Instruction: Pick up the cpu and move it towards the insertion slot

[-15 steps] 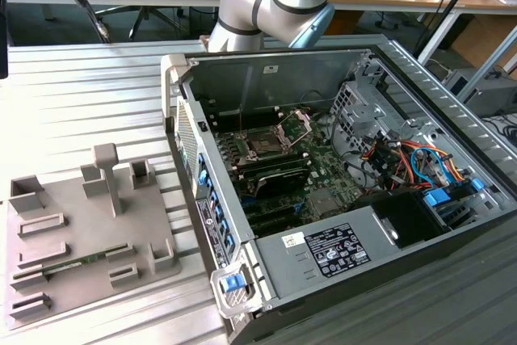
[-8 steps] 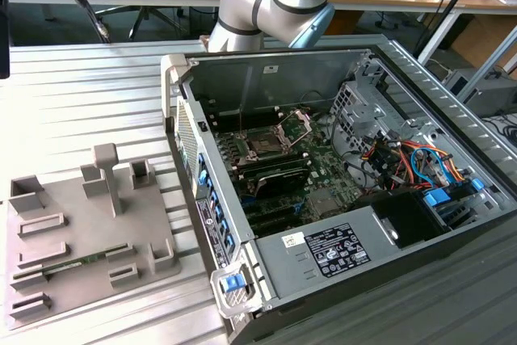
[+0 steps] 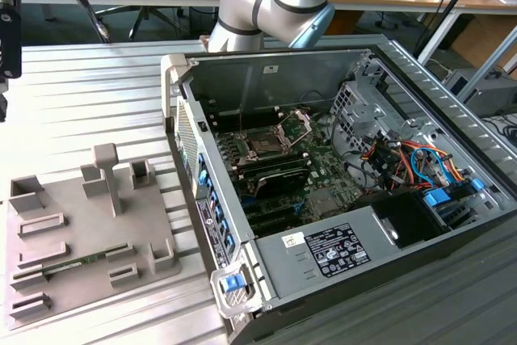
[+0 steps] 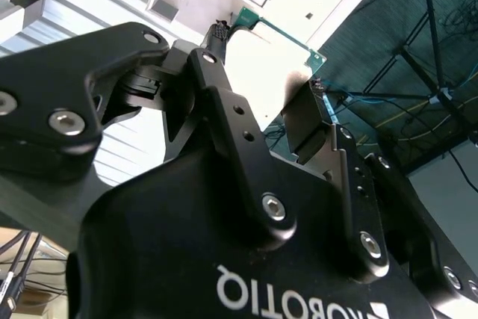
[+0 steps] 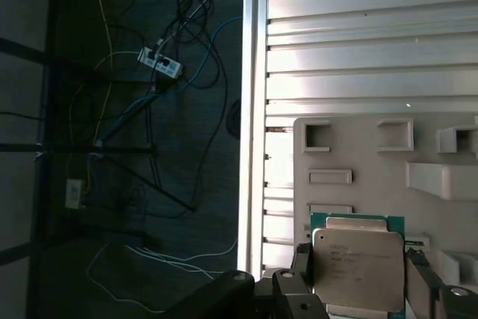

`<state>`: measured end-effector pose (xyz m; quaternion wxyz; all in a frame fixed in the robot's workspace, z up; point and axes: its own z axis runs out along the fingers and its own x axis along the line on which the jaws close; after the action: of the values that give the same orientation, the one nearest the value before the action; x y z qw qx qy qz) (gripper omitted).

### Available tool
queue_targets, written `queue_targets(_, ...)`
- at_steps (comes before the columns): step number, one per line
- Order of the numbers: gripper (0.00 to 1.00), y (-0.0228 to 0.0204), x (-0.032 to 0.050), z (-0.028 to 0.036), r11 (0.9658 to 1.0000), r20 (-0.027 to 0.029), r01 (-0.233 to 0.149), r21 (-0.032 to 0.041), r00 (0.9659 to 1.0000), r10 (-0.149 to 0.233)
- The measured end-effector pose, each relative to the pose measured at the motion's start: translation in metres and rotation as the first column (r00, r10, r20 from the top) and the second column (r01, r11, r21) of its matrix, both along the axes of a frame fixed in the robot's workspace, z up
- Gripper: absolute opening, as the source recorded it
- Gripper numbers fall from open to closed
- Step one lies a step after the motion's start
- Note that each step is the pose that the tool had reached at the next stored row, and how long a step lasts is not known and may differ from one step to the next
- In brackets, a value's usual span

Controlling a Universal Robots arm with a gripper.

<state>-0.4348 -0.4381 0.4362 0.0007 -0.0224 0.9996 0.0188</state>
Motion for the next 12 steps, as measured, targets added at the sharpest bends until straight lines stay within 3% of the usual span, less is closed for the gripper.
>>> queue_targets(12,0.55,0.0,0.0139,-0.0001,1.0,-0.0009,0.0,0.0,1.0,0.0)
